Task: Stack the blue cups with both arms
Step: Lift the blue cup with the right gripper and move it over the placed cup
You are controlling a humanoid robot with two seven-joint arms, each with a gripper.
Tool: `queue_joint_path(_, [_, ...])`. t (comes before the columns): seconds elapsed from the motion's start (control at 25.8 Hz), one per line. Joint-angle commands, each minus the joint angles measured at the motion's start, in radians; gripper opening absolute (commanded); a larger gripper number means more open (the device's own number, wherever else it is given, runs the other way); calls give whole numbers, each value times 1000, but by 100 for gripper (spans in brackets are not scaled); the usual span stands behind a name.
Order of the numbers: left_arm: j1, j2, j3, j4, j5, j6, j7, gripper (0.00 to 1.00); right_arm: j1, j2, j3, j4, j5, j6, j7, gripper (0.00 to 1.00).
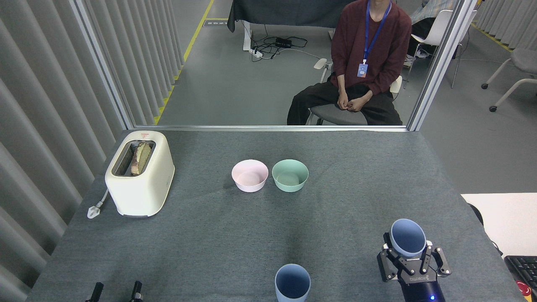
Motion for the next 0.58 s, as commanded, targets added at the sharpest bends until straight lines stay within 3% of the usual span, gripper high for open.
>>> queue_joint_path(0.0, [7,-3,-1,0,-2,0,10,100,112,26,94,-274,1,-96,60,14])
queue_joint_path(0.16, [24,-9,-1,-10,-2,0,12,100,133,94,204,-415,24,-148,121,13])
queue_joint_path(0.39, [25,-9,-1,-17,-4,1,12,100,172,196,290,-420,182,-149,164,13])
queue_joint_path(0.54, [27,-9,-1,-16,-4,1,13,100,193,245,309,-412,234,-149,189,13])
